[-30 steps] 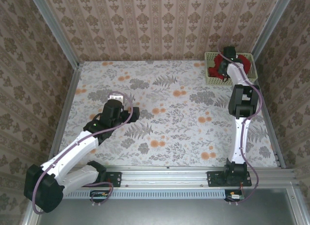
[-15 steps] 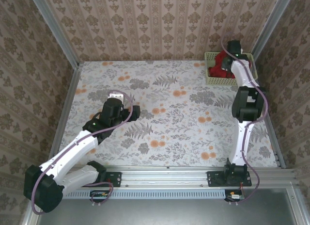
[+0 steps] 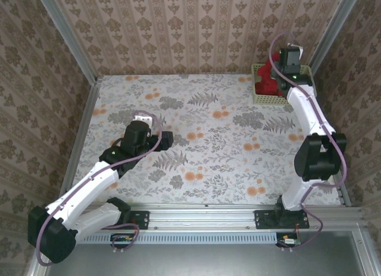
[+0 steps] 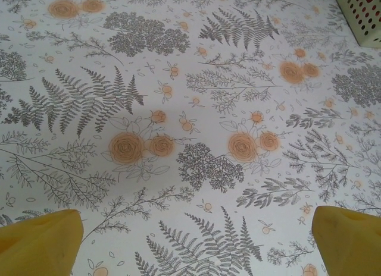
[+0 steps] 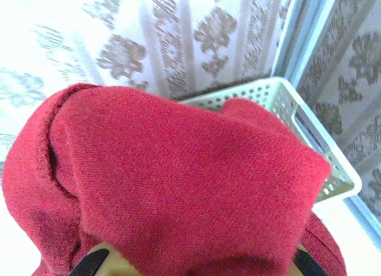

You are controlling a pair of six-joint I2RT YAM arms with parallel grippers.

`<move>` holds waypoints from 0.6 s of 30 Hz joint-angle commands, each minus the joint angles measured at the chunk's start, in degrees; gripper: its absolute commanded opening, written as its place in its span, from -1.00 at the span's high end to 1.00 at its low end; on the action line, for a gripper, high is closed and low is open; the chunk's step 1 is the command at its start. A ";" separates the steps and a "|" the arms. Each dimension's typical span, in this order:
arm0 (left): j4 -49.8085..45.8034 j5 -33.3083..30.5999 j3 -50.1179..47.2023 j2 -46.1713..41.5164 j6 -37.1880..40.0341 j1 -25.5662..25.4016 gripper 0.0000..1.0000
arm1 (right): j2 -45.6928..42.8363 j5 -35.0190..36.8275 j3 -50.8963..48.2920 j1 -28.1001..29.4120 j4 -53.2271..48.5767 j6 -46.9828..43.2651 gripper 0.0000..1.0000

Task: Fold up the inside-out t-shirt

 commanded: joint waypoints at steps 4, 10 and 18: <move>-1.59 1.55 2.53 -1.01 0.18 -0.66 -1.00 | -13.59 4.87 -4.48 8.49 7.71 -6.07 1.00; -1.68 0.79 2.12 -1.97 0.01 -0.81 -1.00 | -20.66 5.07 -6.88 20.19 6.29 -10.39 1.00; -1.34 -2.44 -0.35 -5.32 -0.78 -0.83 -1.00 | -20.84 6.80 -9.68 38.14 3.58 -12.39 1.00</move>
